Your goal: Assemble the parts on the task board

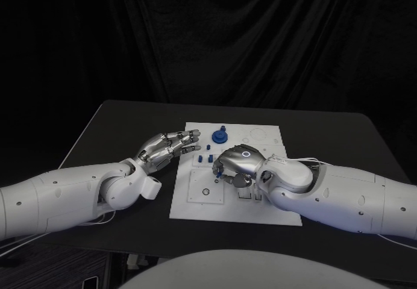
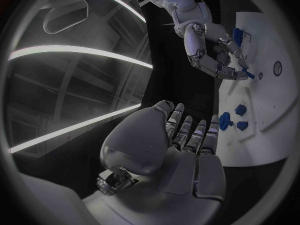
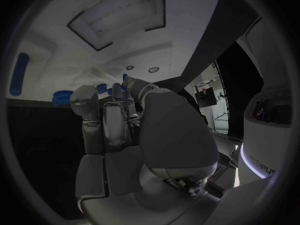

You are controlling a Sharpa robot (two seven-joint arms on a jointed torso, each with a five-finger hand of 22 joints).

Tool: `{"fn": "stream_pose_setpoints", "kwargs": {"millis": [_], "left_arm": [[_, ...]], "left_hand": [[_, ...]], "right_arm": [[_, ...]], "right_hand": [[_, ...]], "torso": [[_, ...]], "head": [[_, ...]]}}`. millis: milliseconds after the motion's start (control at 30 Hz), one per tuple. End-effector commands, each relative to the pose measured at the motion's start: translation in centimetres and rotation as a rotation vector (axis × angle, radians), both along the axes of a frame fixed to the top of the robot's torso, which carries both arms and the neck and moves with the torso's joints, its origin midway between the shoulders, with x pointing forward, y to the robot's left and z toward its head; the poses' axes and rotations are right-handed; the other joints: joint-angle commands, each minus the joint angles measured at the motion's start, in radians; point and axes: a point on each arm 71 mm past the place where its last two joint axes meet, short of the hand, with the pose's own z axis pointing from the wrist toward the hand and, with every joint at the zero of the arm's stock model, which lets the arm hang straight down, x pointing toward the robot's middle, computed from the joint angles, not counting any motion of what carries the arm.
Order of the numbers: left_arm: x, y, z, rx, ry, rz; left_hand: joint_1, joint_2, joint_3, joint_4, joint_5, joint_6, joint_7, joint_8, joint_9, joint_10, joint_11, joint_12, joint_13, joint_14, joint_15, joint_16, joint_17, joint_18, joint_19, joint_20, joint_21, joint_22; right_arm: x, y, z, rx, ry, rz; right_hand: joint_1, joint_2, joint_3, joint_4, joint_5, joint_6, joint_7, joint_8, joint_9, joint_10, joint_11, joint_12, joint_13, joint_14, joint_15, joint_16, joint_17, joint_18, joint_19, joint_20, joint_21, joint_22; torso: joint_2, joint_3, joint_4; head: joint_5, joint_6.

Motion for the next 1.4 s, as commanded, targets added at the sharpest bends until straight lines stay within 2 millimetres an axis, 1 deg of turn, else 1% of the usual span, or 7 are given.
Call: {"fn": "stream_pose_setpoints", "kwargs": {"millis": [33, 200, 433, 633, 733, 1033, 1400], "left_arm": [[0.0, 0.1, 0.5, -0.058, -0.067, 0.023], [-0.1, 0.1, 0.5, -0.058, -0.064, 0.024], [-0.1, 0.1, 0.4, -0.056, -0.062, 0.024], [-0.1, 0.1, 0.3, -0.056, -0.060, 0.022], [-0.1, 0.1, 0.2, -0.056, -0.059, 0.023], [-0.1, 0.1, 0.1, -0.055, -0.054, 0.021], [-0.2, 0.1, -0.1, -0.053, -0.048, 0.019]], "left_hand": [[-0.008, 0.000, 0.004, -0.002, 0.005, 0.002, 0.003, 0.003, 0.001, -0.001, 0.006, 0.004, 0.000, 0.004, 0.002, 0.005, 0.001, -0.008, 0.009, 0.000, 0.002, 0.002], [-0.009, -0.001, 0.006, -0.001, 0.005, 0.001, 0.003, 0.003, 0.001, 0.000, 0.006, 0.005, 0.000, 0.006, 0.002, 0.006, 0.001, -0.008, 0.011, 0.000, 0.002, 0.003], [-0.009, -0.001, 0.006, -0.001, 0.005, 0.001, 0.003, 0.003, 0.001, 0.000, 0.006, 0.005, 0.000, 0.006, 0.002, 0.006, 0.001, -0.008, 0.011, 0.000, 0.002, 0.003], [-0.010, -0.001, 0.008, -0.001, 0.005, 0.001, 0.003, 0.003, 0.001, 0.000, 0.007, 0.005, 0.000, 0.007, 0.002, 0.007, 0.001, -0.008, 0.012, 0.000, 0.002, 0.003], [-0.010, -0.001, 0.008, -0.001, 0.005, 0.001, 0.003, 0.003, 0.001, 0.000, 0.007, 0.005, 0.000, 0.007, 0.002, 0.007, 0.001, -0.008, 0.012, 0.000, 0.002, 0.003], [-0.010, -0.001, 0.008, -0.001, 0.005, 0.001, 0.003, 0.003, 0.001, 0.000, 0.007, 0.005, 0.000, 0.007, 0.002, 0.007, 0.001, -0.008, 0.012, 0.000, 0.002, 0.003], [-0.011, -0.002, 0.010, 0.000, 0.005, 0.001, 0.004, 0.003, 0.001, -0.001, 0.007, 0.004, 0.000, 0.007, 0.002, 0.008, 0.001, -0.008, 0.012, 0.000, 0.003, 0.002]], "right_arm": [[0.0, -0.1, -0.3, -0.024, -0.006, -0.009], [-0.2, 0.0, -0.3, -0.024, 0.000, -0.007], [-0.3, 0.1, -0.4, -0.024, 0.001, -0.007], [-0.2, 0.1, -0.6, -0.026, 0.003, -0.009], [-0.3, 0.1, -0.7, -0.026, 0.007, -0.009], [-0.5, 0.2, -1.0, -0.031, 0.015, -0.011], [-0.6, 0.3, -1.4, -0.034, 0.023, -0.012]], "right_hand": [[0.001, -0.005, -0.008, -0.001, -0.006, -0.002, 0.001, -0.005, 0.000, 0.007, -0.001, -0.004, -0.001, 0.006, 0.000, 0.000, -0.001, -0.014, 0.005, 0.000, -0.001, 0.106], [0.000, -0.005, -0.008, -0.001, -0.006, -0.002, 0.001, -0.005, 0.000, 0.007, -0.001, -0.004, -0.001, 0.006, 0.000, -0.001, -0.002, -0.014, 0.005, 0.000, -0.002, 0.106], [0.000, -0.005, -0.008, -0.001, -0.006, -0.002, 0.001, -0.005, 0.000, 0.007, -0.001, -0.004, -0.001, 0.006, 0.000, -0.001, -0.002, -0.014, 0.005, 0.000, -0.002, 0.106], [0.000, -0.005, -0.008, -0.001, -0.006, -0.002, 0.001, -0.005, 0.000, 0.007, -0.001, -0.004, -0.001, 0.006, 0.000, -0.001, -0.002, -0.014, 0.005, 0.000, -0.002, 0.106], [0.001, -0.005, -0.008, -0.001, -0.006, -0.002, 0.001, -0.006, 0.000, 0.009, -0.001, -0.004, -0.001, 0.006, 0.000, -0.002, -0.003, -0.014, 0.005, 0.000, -0.002, 0.106], [0.001, -0.004, -0.009, -0.001, -0.006, -0.002, 0.000, -0.006, 0.000, 0.011, -0.002, -0.004, -0.001, 0.005, 0.000, -0.003, -0.004, -0.014, 0.005, 0.000, -0.003, 0.106], [0.001, -0.005, -0.009, -0.001, -0.006, -0.002, 0.000, -0.007, 0.000, 0.012, -0.002, -0.004, -0.001, 0.004, -0.001, -0.004, -0.006, -0.013, 0.005, 0.000, -0.004, 0.105]], "torso": [[0.000, -0.0006, 0.0007], [-0.001, 0.0003, 0.0006], [-0.002, 0.0002, -0.0011], [-0.001, -0.0002, -0.0001], [-0.001, 0.0000, -0.0019], [-0.001, 0.0003, 0.0004], [-0.001, -0.0002, -0.0009]], "head": [[-0.002, 0.000], [-0.004, 0.000], [-0.002, 0.000], [-0.001, 0.000], [0.000, 0.000], [-0.002, 0.000], [0.000, 0.000]]}}
